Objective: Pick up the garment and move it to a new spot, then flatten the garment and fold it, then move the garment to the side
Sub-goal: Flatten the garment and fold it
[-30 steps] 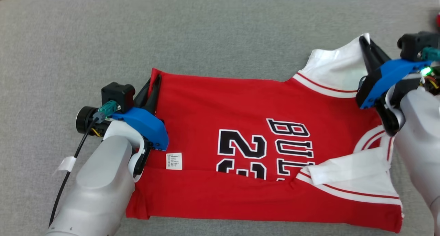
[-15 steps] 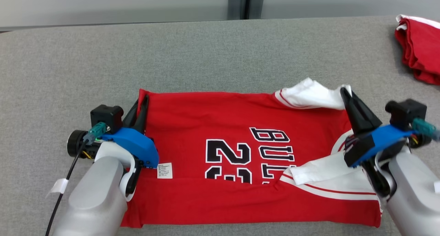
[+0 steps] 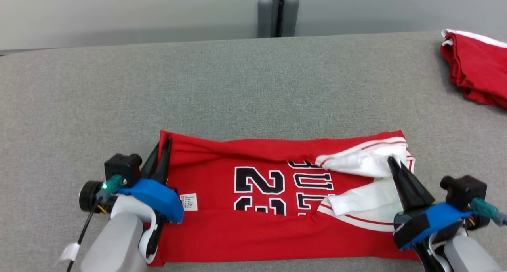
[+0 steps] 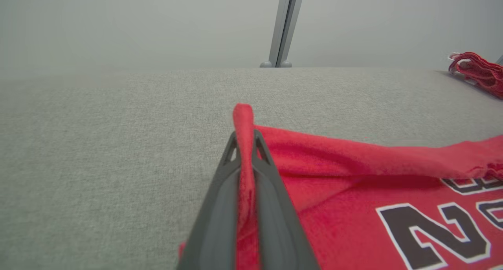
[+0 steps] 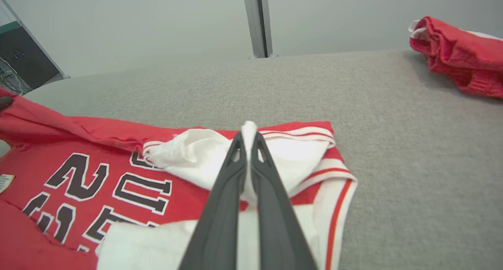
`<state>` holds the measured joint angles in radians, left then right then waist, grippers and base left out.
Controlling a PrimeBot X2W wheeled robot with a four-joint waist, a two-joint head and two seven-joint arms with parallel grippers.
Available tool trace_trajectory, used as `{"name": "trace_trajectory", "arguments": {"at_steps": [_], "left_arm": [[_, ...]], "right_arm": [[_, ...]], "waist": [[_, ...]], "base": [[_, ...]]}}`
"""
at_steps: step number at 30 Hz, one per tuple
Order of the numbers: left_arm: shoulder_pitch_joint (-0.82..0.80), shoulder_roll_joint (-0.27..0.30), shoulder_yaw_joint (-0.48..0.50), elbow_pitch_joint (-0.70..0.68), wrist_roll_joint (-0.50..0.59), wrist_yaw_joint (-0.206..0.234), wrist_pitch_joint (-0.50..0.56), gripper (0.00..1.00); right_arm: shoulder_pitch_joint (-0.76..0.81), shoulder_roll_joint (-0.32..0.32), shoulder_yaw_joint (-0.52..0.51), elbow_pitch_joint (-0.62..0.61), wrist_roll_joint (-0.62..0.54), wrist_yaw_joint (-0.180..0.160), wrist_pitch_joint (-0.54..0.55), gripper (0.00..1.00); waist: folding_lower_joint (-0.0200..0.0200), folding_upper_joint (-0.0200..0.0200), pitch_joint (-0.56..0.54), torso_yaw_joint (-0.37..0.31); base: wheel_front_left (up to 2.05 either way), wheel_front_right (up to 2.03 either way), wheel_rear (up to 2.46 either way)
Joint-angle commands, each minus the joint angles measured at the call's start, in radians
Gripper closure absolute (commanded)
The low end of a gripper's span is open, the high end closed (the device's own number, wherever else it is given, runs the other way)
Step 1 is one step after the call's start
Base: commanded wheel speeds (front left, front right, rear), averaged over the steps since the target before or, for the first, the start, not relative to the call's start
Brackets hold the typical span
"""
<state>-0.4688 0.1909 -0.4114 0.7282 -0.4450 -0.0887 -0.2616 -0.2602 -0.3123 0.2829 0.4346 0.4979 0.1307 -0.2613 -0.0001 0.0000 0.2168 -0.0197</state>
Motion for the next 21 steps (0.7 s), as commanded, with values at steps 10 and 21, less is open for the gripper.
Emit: {"name": "trace_trajectory", "arguments": {"at_steps": [10, 21], "left_arm": [[0.124, -0.024, 0.073, -0.111, 0.075, 0.004, -0.005, 1.0], [0.218, -0.068, 0.149, -0.168, 0.154, -0.011, -0.005, 1.0]], "right_arm": [[0.123, 0.021, -0.049, -0.051, 0.01, 0.0, -0.005, 1.0], [0.186, 0.044, -0.077, -0.048, -0.005, 0.0, -0.005, 1.0]], "waist": [[0.0001, 0.0, -0.017, 0.004], [0.0001, 0.0, -0.027, 0.016]], "base": [[0.0, 0.0, 0.0], [0.0, 0.0, 0.0]]}}
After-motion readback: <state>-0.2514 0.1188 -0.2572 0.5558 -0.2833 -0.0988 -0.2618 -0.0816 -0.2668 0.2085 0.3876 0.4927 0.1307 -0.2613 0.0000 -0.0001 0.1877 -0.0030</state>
